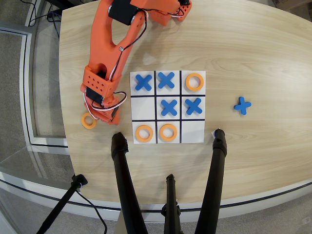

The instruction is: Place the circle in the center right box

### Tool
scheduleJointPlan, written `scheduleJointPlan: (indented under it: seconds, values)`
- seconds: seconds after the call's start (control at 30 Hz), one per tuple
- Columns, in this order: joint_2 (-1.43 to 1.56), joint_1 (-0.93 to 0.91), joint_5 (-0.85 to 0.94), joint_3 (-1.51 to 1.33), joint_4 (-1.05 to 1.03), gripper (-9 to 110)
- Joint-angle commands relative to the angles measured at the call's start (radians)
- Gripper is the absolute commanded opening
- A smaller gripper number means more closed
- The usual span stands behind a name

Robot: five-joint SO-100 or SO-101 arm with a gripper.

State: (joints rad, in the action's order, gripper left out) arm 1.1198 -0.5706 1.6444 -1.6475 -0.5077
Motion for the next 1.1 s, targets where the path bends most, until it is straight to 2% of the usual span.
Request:
scheduleJointPlan:
  seconds: [0.0, 0.47, 0.57, 0.8, 1.07]
  values:
    - [-0.003, -0.008, 0.008, -0.029, 0.029, 20]
    - [-0.011, -0.015, 0.017, -0.038, 0.060, 19]
    - [-0.014, -0.018, 0.017, -0.038, 0.066, 17]
    - [-0.009, -0.017, 0.011, -0.043, 0.061, 3]
    - [0.023, 0.002, -0.025, -0.066, 0.037, 0]
